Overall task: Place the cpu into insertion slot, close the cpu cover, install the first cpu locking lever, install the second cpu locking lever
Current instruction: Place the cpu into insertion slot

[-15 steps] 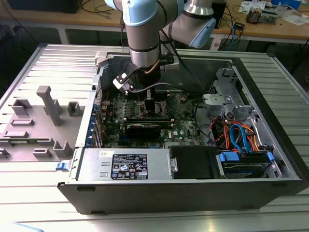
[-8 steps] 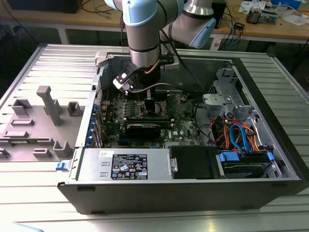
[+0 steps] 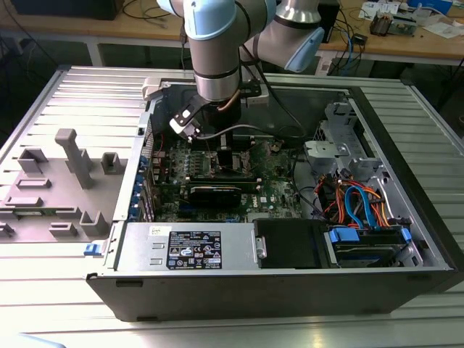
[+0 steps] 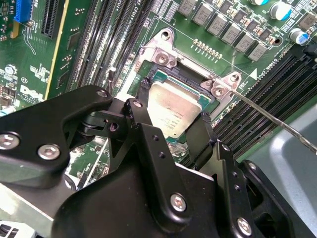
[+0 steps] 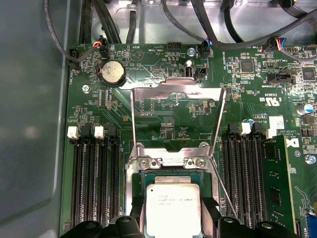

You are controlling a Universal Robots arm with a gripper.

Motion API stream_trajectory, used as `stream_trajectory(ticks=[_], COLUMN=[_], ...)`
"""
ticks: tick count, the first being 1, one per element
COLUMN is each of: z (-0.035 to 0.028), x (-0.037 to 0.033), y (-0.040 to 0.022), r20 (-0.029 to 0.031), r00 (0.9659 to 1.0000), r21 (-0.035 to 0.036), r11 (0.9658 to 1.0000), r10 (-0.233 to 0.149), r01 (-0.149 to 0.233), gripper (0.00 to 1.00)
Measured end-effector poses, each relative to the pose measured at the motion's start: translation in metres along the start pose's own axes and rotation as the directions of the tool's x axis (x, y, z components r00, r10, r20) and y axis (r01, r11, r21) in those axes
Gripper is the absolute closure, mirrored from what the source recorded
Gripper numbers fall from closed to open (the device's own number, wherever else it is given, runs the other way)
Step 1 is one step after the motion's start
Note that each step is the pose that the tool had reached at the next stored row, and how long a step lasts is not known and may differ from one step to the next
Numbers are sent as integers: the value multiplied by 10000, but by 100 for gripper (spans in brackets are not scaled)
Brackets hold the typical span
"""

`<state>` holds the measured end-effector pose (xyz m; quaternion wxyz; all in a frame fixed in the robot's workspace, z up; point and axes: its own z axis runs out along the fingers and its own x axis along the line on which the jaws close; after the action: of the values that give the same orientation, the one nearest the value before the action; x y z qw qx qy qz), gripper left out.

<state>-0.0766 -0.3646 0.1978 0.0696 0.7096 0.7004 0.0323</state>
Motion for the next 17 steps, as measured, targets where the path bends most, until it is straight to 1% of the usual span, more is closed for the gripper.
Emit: stream_trajectory(ticks=[5,12,17], z=[14,20,-10], x=[1,1,1], y=[-2,-3,3], r20=[-16,-16,-24], r00=[10000,10000,10000], r21=[-1,-1,-5], r11=[10000,10000,10000], r10=[3,3,4], r01=[-3,-3,-4], gripper=[46,46,46])
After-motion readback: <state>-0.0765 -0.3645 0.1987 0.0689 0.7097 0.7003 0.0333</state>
